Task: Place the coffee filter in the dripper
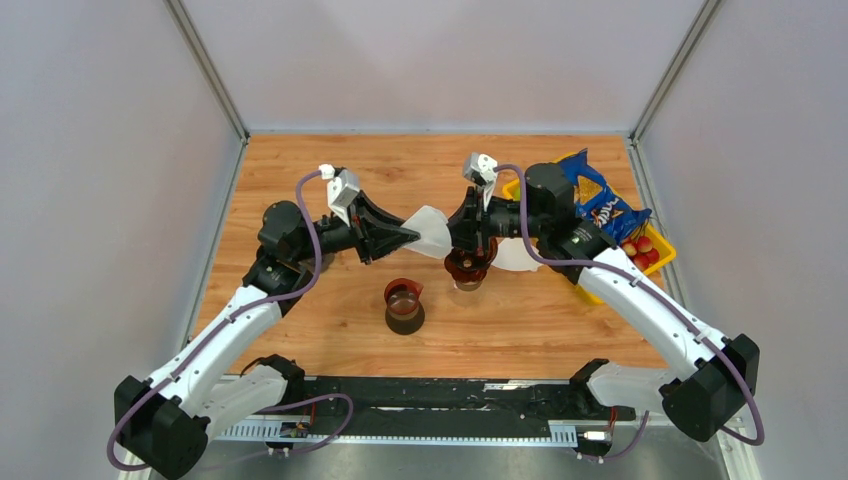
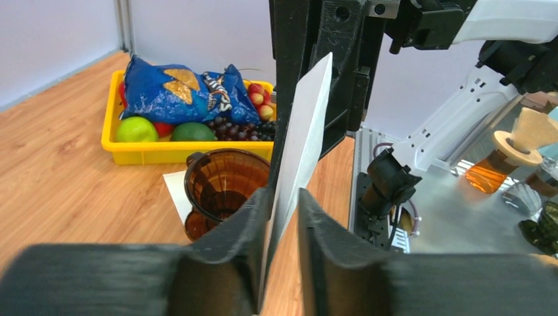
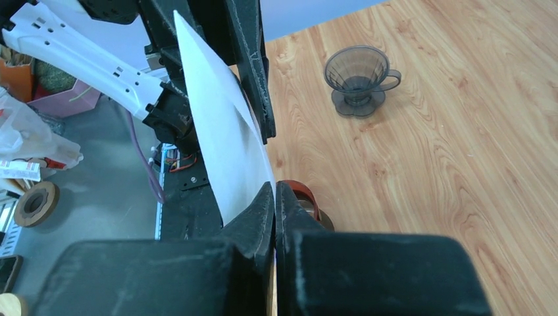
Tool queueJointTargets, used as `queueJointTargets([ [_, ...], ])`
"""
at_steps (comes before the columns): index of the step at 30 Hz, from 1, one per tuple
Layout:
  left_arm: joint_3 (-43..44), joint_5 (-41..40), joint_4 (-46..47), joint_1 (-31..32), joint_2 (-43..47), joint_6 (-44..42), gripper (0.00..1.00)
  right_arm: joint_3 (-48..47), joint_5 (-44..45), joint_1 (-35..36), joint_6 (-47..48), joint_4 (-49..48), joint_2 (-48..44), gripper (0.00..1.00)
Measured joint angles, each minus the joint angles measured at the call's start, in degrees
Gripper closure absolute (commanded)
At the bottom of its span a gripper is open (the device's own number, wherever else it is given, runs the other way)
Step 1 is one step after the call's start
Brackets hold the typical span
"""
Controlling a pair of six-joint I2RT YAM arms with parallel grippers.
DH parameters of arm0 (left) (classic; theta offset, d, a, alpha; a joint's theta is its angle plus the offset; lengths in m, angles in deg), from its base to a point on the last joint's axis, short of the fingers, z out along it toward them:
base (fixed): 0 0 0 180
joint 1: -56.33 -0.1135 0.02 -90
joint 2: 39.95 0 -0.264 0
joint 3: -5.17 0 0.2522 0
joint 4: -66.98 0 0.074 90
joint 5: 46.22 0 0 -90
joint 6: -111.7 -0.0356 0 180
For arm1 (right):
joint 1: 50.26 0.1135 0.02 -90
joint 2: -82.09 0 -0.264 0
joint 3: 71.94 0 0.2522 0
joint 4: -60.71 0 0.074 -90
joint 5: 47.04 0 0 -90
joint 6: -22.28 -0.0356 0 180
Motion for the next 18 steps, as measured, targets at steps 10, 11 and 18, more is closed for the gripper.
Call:
queueJointTargets([
  [10, 1.9, -7.8, -7.6, 0.0, 1.9, -3.5, 0.00, -0.5, 12.6, 0.2, -4.6, -0.3, 0.2, 1.00],
  [11, 2.5, -9.7, -9.0, 0.0, 2.3, -4.0, 0.00, -0.7, 15.4, 0.2, -5.6, -0.3, 0.2, 1.00],
  [18, 7.0, -21.1, -15.3, 0.0, 1.6, -5.0, 0.00, -3.6, 33.2, 0.3, -12.6, 0.2, 2.3, 1.00],
])
